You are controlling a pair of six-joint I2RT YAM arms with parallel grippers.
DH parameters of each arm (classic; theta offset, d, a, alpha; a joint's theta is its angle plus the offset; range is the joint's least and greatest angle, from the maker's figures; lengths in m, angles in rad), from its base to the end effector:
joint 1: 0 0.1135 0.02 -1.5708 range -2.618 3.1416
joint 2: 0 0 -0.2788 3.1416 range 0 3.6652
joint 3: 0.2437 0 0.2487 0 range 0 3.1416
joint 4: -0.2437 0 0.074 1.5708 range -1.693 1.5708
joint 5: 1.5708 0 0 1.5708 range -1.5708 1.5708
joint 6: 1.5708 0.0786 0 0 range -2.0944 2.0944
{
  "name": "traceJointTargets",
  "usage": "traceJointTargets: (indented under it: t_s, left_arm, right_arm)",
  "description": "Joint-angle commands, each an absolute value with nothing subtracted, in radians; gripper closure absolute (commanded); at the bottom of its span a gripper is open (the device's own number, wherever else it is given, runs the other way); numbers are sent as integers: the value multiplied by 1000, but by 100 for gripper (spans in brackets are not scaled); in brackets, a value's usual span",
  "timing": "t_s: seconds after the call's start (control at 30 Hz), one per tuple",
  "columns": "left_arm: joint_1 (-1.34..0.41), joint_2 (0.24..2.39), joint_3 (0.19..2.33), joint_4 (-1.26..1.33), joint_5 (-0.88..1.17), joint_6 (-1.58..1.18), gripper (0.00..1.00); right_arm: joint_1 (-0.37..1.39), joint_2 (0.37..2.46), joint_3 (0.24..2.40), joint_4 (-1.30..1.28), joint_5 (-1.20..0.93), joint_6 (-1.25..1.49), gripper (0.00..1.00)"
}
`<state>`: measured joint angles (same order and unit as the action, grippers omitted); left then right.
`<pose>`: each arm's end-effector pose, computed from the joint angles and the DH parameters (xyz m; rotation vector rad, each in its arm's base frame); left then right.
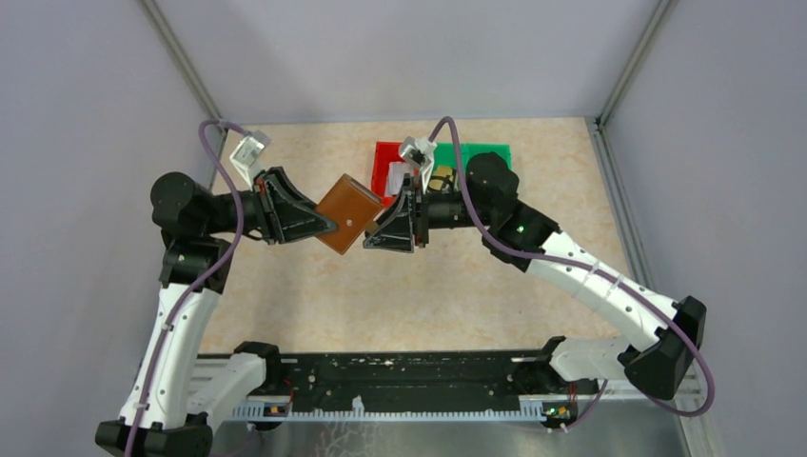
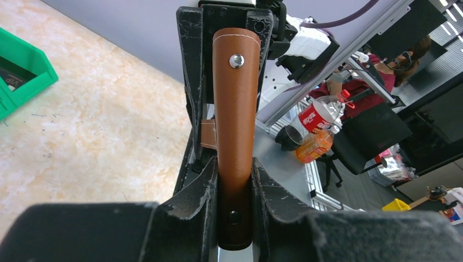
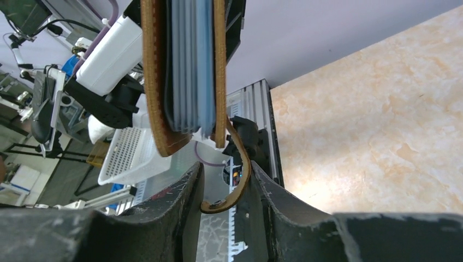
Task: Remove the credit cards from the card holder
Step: Open the card holder.
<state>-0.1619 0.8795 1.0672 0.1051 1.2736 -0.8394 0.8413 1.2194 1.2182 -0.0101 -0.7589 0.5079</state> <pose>0.1468 -0.1001 0.4603 0.7371 1.5483 -1.5736 0.1573 0.2571 0.4335 -0.9512 1.5787 1.5929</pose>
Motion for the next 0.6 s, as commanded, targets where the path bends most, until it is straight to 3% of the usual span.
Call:
traceJointTargets:
  t_s: [0.0,0.37,0.57]
  left_arm:
    - [-164,858,1066,182,1300,-913,100]
    - [-164,863,1046,282,1321,-1039,100]
    - [-164,867,1036,287,1319,-1040,100]
  right_arm:
    - [839,1225,1292,49,-786,497,67]
    - [805,1255,1348,35,-846,475,67]
    - [805,1299,1357,191,-930,590,65]
